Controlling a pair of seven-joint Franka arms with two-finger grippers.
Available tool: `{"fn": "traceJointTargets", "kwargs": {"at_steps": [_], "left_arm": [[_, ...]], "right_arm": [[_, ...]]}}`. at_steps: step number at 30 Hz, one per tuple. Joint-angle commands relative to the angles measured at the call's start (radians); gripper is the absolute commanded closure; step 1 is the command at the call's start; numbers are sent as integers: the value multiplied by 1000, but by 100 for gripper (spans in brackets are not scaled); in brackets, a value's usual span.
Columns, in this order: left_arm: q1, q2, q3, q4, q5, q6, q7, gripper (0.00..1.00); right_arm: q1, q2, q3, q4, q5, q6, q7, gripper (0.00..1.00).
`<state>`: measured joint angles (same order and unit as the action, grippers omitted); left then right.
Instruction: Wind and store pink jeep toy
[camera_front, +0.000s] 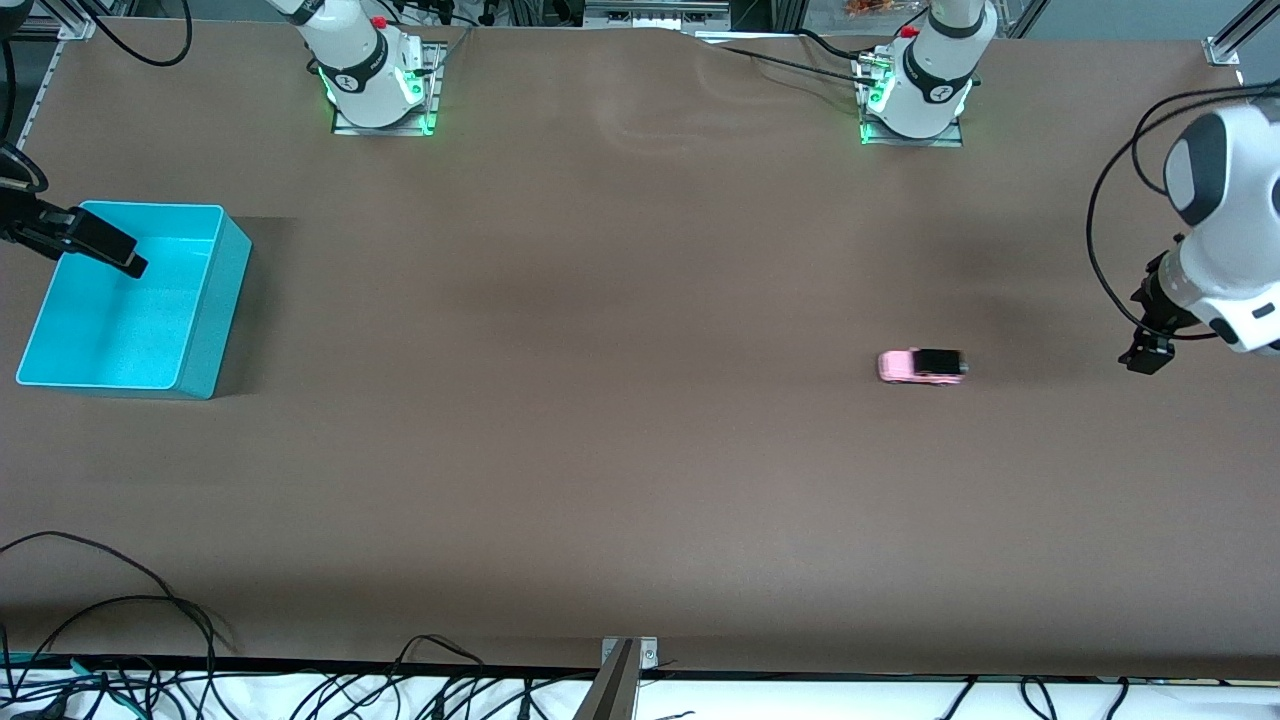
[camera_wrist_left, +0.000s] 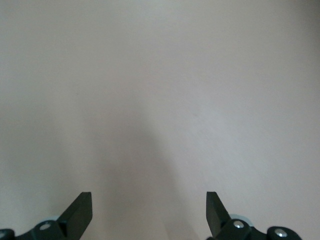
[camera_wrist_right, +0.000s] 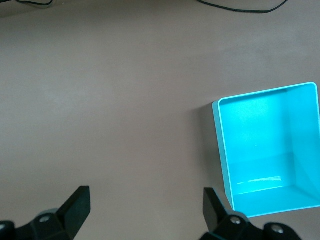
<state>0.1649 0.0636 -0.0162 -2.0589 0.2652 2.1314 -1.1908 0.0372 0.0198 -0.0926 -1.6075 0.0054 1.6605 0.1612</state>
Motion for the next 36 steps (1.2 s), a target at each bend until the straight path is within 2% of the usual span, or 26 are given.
{"fn": "traceJointTargets", "kwargs": {"at_steps": [1, 5, 10, 16, 20, 29, 36], "left_arm": [[-41, -28, 12, 80, -44, -111, 164, 0], [-50, -41, 7, 160, -61, -237, 325, 0], [-50, -62, 19, 272, -214, -379, 577, 0], [-57, -64, 25, 364, -247, -513, 842, 0], [-68, -60, 27, 401, -293, -534, 956, 0], [-143, -53, 24, 447, -302, -545, 965, 0], [-145, -36, 12, 451, -311, -545, 1114, 0]], "right_arm": [[-5, 5, 4, 17, 2, -4, 8, 0], [-4, 5, 4, 17, 2, -4, 8, 0], [-3, 22, 4, 17, 4, 8, 6, 0], [-3, 25, 4, 15, 4, 35, 8, 0], [-7, 25, 2, 12, 8, 68, 8, 0], [-7, 22, 1, 8, 8, 79, 8, 0], [-7, 17, -42, 14, -4, 61, 0, 0]]}}
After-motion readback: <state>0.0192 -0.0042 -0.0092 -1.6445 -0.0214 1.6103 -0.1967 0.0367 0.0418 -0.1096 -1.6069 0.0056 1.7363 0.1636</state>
